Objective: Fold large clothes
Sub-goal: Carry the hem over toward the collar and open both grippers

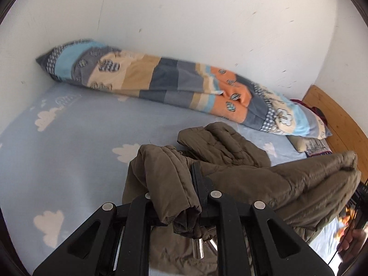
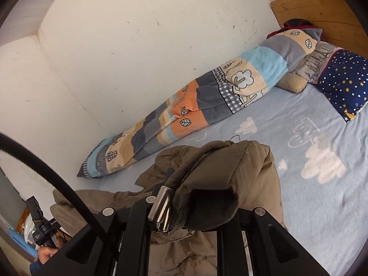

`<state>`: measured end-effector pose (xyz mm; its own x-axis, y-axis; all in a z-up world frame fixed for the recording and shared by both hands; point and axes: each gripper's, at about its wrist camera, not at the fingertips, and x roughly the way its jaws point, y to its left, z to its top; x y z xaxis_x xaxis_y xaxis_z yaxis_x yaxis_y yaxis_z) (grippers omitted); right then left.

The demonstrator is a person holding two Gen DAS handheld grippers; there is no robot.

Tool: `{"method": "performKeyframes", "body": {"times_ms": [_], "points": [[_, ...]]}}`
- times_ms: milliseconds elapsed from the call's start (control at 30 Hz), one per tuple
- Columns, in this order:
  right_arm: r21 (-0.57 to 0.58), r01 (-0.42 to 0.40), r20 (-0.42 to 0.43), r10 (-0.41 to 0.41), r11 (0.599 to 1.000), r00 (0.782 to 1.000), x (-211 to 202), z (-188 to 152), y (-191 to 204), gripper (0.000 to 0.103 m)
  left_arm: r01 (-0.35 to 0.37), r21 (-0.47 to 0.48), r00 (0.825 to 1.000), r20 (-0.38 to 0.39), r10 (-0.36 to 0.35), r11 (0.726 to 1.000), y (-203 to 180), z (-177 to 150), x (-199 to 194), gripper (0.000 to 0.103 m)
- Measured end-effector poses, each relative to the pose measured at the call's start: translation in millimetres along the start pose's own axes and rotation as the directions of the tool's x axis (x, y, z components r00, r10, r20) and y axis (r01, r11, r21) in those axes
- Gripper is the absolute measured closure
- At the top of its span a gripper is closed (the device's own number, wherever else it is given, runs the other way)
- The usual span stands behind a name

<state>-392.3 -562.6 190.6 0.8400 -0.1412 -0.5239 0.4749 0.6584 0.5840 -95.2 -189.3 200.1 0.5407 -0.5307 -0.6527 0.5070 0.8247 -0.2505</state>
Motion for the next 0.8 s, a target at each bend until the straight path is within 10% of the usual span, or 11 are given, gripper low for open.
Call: {"method": "performKeyframes", "body": {"times_ms": [333,800], "points": [[0.090,0.111,-0.110,-0.101,0.990,0.989,131.0,21.1,-59.4,0.087,-0.040,-0.123,0.985,-0.174,0.018,0.992,23.0,33.3,117.8,0.084],[0.177,0.211,-0.233,-0.167,0.961,0.958,205.3,26.3,-91.2,0.086,0.064,-0.255,0.957,-0.259,-0.132,0.965,47.9,59.8,146.4,0.074]]}}
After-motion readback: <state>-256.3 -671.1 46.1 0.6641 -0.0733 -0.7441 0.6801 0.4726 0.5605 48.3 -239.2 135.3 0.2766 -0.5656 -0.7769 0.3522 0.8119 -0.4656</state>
